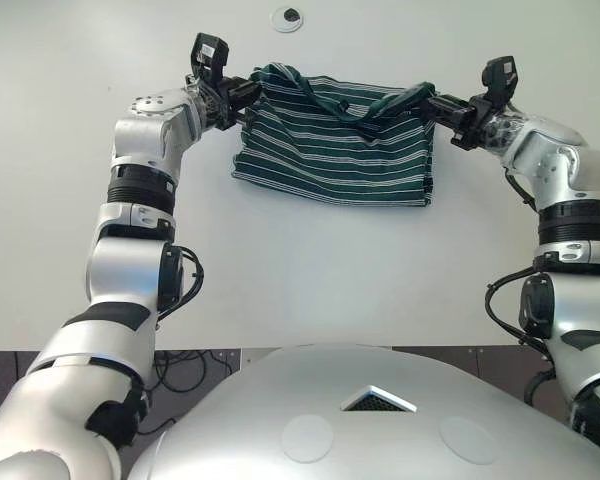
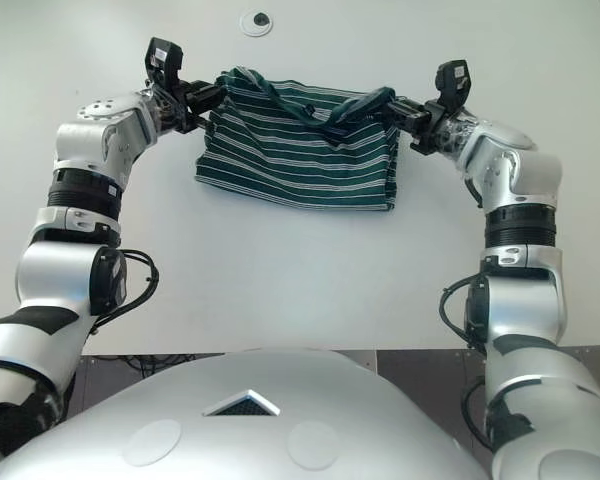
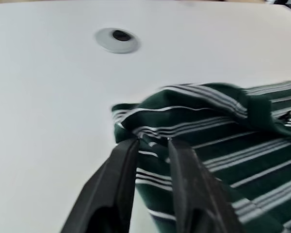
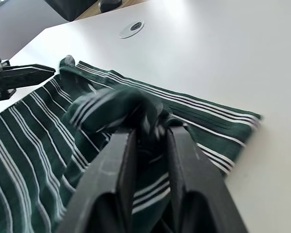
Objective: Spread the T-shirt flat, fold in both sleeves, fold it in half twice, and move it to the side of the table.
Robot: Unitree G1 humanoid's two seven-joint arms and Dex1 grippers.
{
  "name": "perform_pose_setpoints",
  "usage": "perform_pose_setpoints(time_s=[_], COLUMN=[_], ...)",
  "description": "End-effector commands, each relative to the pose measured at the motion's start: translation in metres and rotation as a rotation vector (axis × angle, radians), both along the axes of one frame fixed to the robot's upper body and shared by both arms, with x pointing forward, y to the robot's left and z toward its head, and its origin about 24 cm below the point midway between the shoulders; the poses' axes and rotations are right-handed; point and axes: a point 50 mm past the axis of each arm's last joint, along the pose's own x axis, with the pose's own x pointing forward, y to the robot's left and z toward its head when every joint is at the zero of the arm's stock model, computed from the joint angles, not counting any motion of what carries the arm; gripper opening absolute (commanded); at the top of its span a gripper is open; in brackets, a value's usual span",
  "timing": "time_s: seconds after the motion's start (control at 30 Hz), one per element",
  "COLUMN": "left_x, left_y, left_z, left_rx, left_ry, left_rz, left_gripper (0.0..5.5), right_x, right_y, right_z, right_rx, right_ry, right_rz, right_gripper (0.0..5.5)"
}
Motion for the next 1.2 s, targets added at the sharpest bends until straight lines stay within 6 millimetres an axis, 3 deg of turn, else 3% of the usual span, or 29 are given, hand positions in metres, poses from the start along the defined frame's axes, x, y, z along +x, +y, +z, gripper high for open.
perform_pose_setpoints(time_s=[0.03,0.13,0.2,0.27,0.37,0.43,0.53,0.7,0.77,0.87,0.93,1.0,1.1,1.2], left_x=[0.008,0.012,0.011,0.005,-0.018,-0.037,-0.056,-0.080,-0.082,-0.069,-0.046,-0.023,0.004,0.015], left_y=[0.015,0.024,0.026,0.015,-0.016,-0.033,-0.037,-0.018,-0.004,0.012,0.020,0.017,-0.007,-0.026], left_z=[-0.001,0.009,0.016,0.027,0.032,0.026,0.014,-0.013,-0.027,-0.028,-0.018,-0.005,0.011,0.016], left_rx=[0.111,0.122,0.120,0.080,0.032,0.011,0.031,0.237,0.374,0.460,0.530,0.571,0.572,0.567], left_ry=[-0.036,-0.133,-0.216,-0.301,-0.332,-0.271,-0.158,0.017,0.077,0.079,0.024,-0.035,-0.112,-0.155], left_rz=[0.122,0.171,0.152,0.046,-0.213,-0.370,-0.477,-0.595,-0.598,-0.552,-0.491,-0.456,-0.435,-0.431], left_gripper=[1.08,1.08,1.08,1.14,0.71,0.40,0.02,0.02,0.02,0.02,0.02,0.02,0.02,0.02], right_x=[0.016,0.021,0.020,0.016,0.008,0.005,0.005,-0.002,-0.017,-0.050,-0.073,-0.090,-0.098,-0.095], right_y=[-0.012,-0.020,-0.015,-0.003,0.020,0.026,0.025,0.010,0.010,0.008,0.007,0.020,0.059,0.080], right_z=[0.000,0.005,0.009,0.011,0.007,-0.002,-0.013,-0.032,-0.039,-0.038,-0.032,-0.021,-0.003,0.010], right_rx=[-0.071,-0.103,-0.153,-0.199,-0.232,-0.283,-0.383,-0.591,-0.630,-0.644,-0.640,-0.564,-0.387,-0.305], right_ry=[-0.027,-0.099,-0.168,-0.242,-0.277,-0.251,-0.209,-0.141,-0.098,-0.031,0.015,0.016,-0.074,-0.144], right_rz=[-0.194,-0.261,-0.209,-0.093,0.085,0.144,0.176,0.266,0.442,0.780,0.989,1.117,1.166,1.119], right_gripper=[0.96,0.96,0.96,0.70,0.17,0.00,0.00,0.00,0.00,0.00,0.00,0.00,0.00,0.00])
